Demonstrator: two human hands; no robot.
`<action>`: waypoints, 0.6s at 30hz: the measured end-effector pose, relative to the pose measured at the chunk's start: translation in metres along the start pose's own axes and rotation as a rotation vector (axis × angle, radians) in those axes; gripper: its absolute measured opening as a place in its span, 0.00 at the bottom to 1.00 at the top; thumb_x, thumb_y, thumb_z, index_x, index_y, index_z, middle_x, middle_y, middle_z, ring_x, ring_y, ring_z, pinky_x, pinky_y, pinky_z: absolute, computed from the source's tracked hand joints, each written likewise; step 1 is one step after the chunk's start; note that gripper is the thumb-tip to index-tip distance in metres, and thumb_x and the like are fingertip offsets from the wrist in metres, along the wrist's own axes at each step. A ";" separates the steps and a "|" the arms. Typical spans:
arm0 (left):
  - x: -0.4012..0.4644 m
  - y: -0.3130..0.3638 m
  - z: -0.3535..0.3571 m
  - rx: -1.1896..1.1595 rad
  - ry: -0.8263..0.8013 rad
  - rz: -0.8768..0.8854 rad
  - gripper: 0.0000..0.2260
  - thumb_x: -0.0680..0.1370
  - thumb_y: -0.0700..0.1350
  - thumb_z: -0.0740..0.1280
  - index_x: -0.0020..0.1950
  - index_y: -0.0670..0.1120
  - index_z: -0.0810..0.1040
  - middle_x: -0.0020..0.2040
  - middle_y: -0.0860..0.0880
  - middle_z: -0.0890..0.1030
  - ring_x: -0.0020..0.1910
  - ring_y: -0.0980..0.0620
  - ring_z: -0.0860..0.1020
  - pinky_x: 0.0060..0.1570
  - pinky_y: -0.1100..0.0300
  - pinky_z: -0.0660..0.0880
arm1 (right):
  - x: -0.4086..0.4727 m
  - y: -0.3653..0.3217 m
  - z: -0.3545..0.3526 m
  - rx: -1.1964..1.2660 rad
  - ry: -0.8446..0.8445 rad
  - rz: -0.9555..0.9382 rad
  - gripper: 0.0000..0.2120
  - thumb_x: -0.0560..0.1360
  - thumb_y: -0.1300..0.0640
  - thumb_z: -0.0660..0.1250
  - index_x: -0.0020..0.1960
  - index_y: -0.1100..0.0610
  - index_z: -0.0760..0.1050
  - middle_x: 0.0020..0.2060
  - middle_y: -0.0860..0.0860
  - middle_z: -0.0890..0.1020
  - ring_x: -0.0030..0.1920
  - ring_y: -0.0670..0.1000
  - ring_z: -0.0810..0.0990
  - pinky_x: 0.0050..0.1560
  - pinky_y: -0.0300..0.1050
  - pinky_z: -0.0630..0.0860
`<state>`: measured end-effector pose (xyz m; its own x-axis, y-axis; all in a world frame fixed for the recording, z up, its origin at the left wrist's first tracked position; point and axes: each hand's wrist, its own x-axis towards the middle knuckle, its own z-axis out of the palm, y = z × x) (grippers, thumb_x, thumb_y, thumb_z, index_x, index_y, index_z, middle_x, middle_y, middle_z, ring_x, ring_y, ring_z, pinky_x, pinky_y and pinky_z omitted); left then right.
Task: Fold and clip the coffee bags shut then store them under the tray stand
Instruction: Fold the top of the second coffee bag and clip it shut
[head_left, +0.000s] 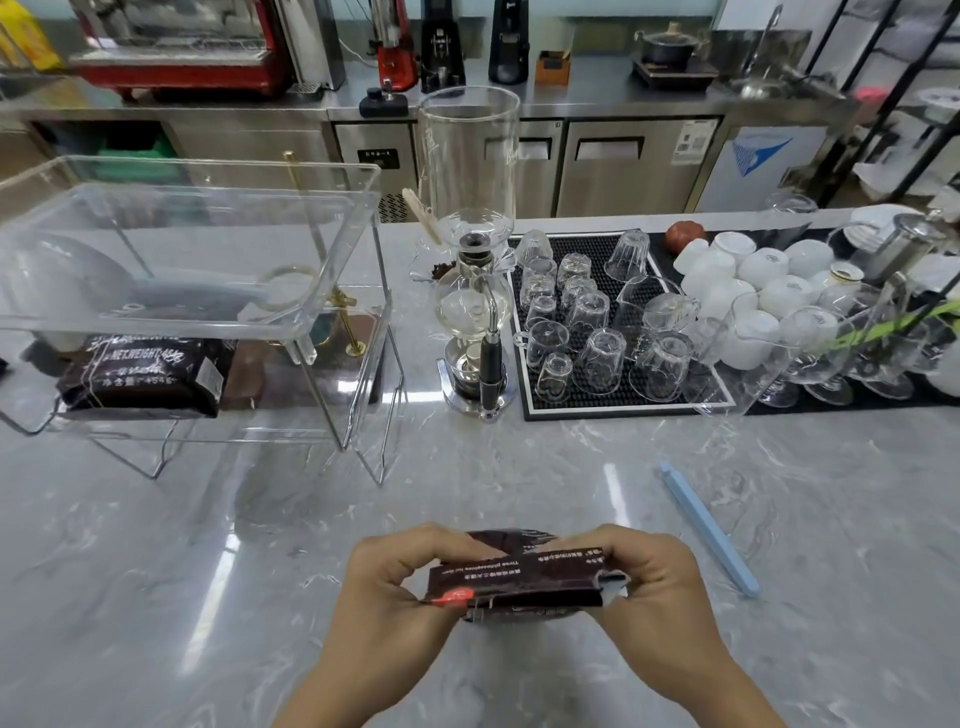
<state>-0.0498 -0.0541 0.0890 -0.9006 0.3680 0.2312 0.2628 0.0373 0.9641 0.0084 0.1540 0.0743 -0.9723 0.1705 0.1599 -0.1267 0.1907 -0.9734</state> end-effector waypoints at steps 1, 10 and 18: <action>0.000 0.003 -0.002 0.042 -0.014 0.006 0.13 0.67 0.34 0.75 0.41 0.53 0.88 0.41 0.49 0.89 0.41 0.49 0.87 0.42 0.56 0.82 | -0.001 -0.005 -0.001 0.010 -0.024 -0.015 0.18 0.67 0.70 0.76 0.45 0.47 0.87 0.40 0.46 0.89 0.43 0.48 0.89 0.45 0.47 0.85; 0.001 0.028 -0.007 0.062 0.026 0.135 0.08 0.66 0.43 0.75 0.43 0.51 0.87 0.42 0.53 0.88 0.42 0.53 0.87 0.43 0.65 0.80 | -0.002 -0.023 -0.008 -0.023 -0.050 -0.086 0.17 0.66 0.71 0.74 0.47 0.52 0.86 0.43 0.45 0.89 0.45 0.44 0.88 0.48 0.33 0.81; 0.000 0.027 -0.007 0.001 0.041 0.107 0.05 0.67 0.43 0.75 0.41 0.50 0.88 0.39 0.50 0.89 0.38 0.50 0.87 0.40 0.62 0.81 | -0.002 -0.024 -0.004 -0.041 0.011 -0.065 0.22 0.65 0.69 0.74 0.44 0.41 0.86 0.40 0.43 0.89 0.43 0.46 0.89 0.47 0.50 0.85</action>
<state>-0.0451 -0.0595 0.1162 -0.8806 0.3320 0.3382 0.3588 0.0005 0.9334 0.0139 0.1535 0.0977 -0.9600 0.1671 0.2247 -0.1811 0.2414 -0.9534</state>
